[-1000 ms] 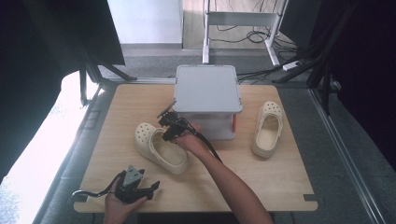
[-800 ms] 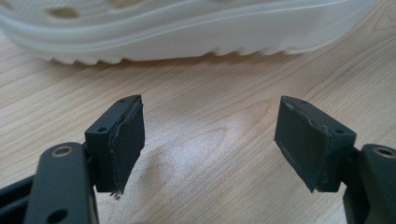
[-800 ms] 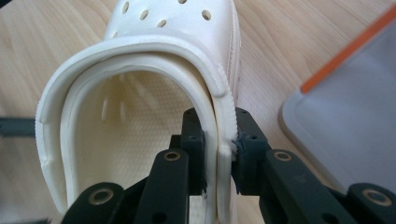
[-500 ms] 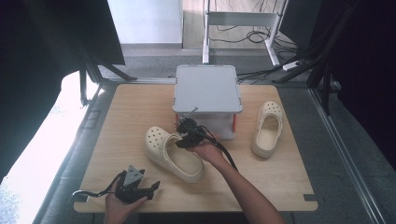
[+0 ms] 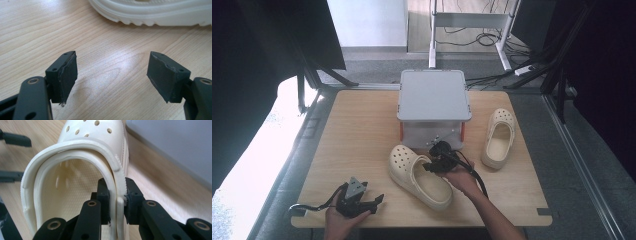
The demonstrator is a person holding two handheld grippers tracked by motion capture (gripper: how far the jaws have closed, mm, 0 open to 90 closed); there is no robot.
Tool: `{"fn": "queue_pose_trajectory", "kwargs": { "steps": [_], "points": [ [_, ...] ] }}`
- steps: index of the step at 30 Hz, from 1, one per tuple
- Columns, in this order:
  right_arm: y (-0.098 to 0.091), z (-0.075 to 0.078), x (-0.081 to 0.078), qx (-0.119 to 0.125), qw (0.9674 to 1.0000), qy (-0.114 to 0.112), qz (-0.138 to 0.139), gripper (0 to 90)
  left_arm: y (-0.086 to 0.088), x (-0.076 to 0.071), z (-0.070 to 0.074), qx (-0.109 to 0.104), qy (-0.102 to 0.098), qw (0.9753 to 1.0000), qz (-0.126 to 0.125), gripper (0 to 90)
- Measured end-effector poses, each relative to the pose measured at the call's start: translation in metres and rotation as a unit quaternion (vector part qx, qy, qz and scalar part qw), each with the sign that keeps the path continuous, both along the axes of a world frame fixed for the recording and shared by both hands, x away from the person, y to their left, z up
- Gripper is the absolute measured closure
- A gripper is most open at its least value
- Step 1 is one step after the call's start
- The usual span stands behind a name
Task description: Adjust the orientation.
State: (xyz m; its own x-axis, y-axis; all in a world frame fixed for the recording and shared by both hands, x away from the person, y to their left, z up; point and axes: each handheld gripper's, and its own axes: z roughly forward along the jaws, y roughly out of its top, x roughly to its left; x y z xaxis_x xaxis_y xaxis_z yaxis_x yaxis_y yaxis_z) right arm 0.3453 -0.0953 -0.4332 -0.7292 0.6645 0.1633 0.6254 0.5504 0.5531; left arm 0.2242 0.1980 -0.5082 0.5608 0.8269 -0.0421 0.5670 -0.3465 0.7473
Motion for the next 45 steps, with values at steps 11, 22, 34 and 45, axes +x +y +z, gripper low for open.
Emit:
{"fn": "queue_pose_trajectory", "kwargs": {
  "steps": [11,22,34,45],
  "points": [
    [-0.029,-0.016,-0.012,-0.007,0.9996,0.013,-0.026,76.9,0.0,0.0,0.0,-0.002,0.0,1.0,0.002,24.8],
    [-0.042,-0.015,-0.024,0.019,0.9995,-0.004,-0.024,61.1,-0.001,0.0,-0.001,0.001,0.002,1.0,0.001,24.8],
    [-0.085,0.006,-0.025,0.025,0.9974,-0.033,-0.059,57.1,-0.001,0.0,-0.001,0.001,0.002,1.0,0.002,24.8],
    [-0.124,0.0,-0.004,0.005,0.992,-0.027,-0.123,57.1,-0.001,0.001,-0.004,0.009,0.002,1.0,-0.004,24.8]
  ]
}}
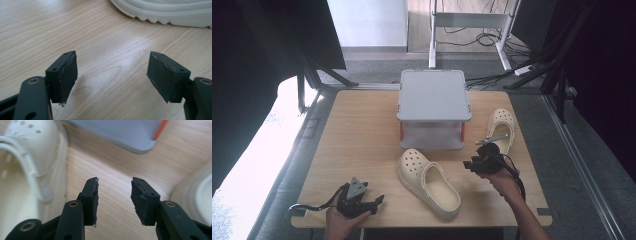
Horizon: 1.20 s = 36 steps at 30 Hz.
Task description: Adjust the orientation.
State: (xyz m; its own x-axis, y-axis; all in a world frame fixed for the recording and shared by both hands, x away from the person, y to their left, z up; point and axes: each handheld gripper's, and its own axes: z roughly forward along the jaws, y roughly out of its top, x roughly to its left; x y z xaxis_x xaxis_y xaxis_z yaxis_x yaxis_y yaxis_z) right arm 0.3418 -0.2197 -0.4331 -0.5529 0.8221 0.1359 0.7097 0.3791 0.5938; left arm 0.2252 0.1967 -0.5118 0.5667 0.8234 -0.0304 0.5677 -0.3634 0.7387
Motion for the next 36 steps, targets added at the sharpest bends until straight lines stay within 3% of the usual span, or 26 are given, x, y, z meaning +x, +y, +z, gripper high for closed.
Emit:
{"fn": "queue_pose_trajectory", "kwargs": {
  "steps": [9,28,32,36],
  "points": [
    [-0.014,0.003,0.018,-0.012,0.9996,0.001,-0.024,57.1,0.001,0.002,0.001,0.0,-0.002,1.0,0.004,24.8],
    [-0.036,0.002,0.035,-0.025,0.9976,0.007,-0.065,58.3,0.001,0.003,0.003,-0.006,-0.001,1.0,0.004,24.8],
    [-0.038,-0.001,0.04,-0.026,0.9971,0.011,-0.071,61.6,0.001,0.004,0.003,-0.006,0.0,1.0,0.002,24.8],
    [-0.034,-0.007,0.046,-0.039,0.9964,0.014,-0.074,70.4,0.001,0.003,0.003,-0.006,-0.001,1.0,0.003,24.8]
  ]
}}
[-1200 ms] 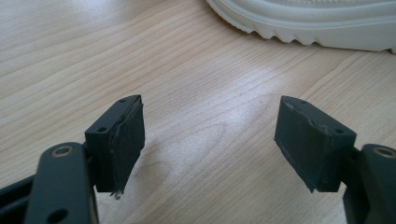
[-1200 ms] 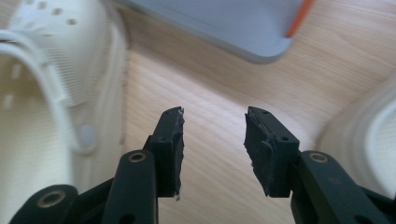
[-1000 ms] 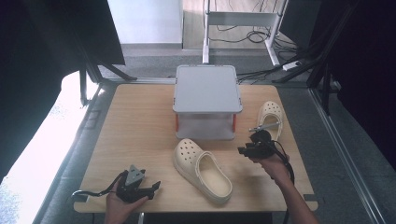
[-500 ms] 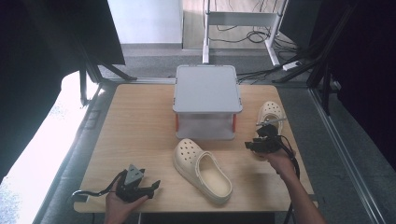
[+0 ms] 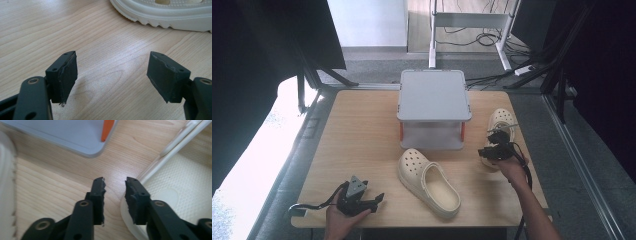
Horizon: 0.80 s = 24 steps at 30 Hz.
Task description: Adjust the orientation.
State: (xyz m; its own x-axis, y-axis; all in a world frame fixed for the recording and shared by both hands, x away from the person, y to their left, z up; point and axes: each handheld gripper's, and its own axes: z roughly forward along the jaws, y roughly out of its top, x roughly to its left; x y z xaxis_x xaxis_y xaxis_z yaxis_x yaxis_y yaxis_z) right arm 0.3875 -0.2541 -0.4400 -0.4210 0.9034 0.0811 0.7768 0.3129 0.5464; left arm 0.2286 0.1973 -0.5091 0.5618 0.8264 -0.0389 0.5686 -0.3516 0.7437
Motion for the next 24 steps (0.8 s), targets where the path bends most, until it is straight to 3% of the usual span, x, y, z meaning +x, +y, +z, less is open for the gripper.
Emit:
{"fn": "queue_pose_trajectory", "kwargs": {
  "steps": [5,13,24],
  "points": [
    [0.008,-0.015,0.005,-0.025,0.9996,0.015,0.005,78.2,0.0,0.0,0.0,0.001,0.0,1.0,0.001,24.8],
    [0.003,-0.016,0.0,-0.023,0.9996,0.016,-0.001,85.9,0.0,0.0,0.0,0.002,0.0,1.0,0.001,24.7],
    [-0.03,-0.014,-0.015,-0.028,0.9991,0.031,-0.011,90.0,0.0,0.0,0.0,0.003,0.002,1.0,0.001,24.7]
  ]
}}
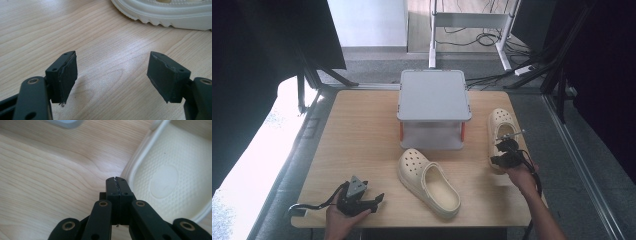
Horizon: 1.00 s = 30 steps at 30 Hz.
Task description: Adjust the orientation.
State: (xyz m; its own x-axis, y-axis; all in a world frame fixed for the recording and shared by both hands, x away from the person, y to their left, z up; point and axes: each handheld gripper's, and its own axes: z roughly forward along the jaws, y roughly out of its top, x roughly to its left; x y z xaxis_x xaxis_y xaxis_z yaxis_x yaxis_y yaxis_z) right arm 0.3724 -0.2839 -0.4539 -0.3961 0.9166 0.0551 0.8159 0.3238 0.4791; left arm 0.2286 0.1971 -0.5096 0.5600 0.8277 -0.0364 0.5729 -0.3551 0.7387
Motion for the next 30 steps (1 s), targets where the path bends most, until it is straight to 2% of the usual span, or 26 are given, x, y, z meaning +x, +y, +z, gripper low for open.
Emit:
{"fn": "queue_pose_trajectory", "kwargs": {
  "steps": [8,9,10,12,13,15,24,26,27,28,29,30],
  "points": [
    [-0.024,0.001,-0.008,-0.011,0.9998,0.001,-0.018,90.0,0.0,0.0,0.0,0.0,0.001,1.0,0.0,24.7],
    [-0.032,0.002,-0.01,-0.008,0.9997,0.001,-0.023,90.0,-0.001,0.0,-0.001,0.0,0.0,1.0,0.0,24.7],
    [-0.032,0.002,-0.01,-0.008,0.9997,0.001,-0.023,90.0,-0.001,0.0,-0.001,0.0,0.0,1.0,0.0,24.7],
    [-0.039,0.002,-0.012,0.009,0.9996,0.004,-0.025,90.0,-0.001,0.0,-0.001,0.0,0.0,1.0,0.001,24.7],
    [-0.041,0.003,-0.013,0.001,0.9997,0.002,-0.026,90.0,-0.001,0.0,-0.001,-0.001,-0.001,1.0,0.001,24.7],
    [-0.043,0.004,-0.014,-0.007,0.9997,0.001,-0.024,90.0,-0.001,0.0,-0.001,0.001,0.0,1.0,0.002,24.7],
    [-0.05,0.006,-0.013,-0.002,0.9995,0.009,-0.032,90.0,-0.001,0.001,-0.001,0.003,0.0,1.0,0.001,24.7],
    [-0.051,0.007,-0.014,0.001,0.9995,0.004,-0.032,88.9,-0.001,0.001,-0.002,0.002,0.001,1.0,0.001,24.7],
    [-0.051,0.012,-0.014,0.008,0.9994,-0.006,-0.033,88.4,-0.001,0.001,-0.002,0.002,0.002,1.0,0.0,24.7],
    [-0.051,0.012,-0.014,0.008,0.9994,-0.006,-0.033,88.4,-0.001,0.001,-0.002,0.002,0.002,1.0,0.0,24.7],
    [-0.05,0.02,-0.013,0.015,0.9993,-0.015,-0.029,86.0,-0.001,0.001,-0.002,0.003,0.004,1.0,0.0,24.7],
    [-0.05,0.02,-0.013,0.015,0.9993,-0.015,-0.029,86.0,-0.001,0.001,-0.002,0.003,0.004,1.0,0.0,24.7]
  ]
}}
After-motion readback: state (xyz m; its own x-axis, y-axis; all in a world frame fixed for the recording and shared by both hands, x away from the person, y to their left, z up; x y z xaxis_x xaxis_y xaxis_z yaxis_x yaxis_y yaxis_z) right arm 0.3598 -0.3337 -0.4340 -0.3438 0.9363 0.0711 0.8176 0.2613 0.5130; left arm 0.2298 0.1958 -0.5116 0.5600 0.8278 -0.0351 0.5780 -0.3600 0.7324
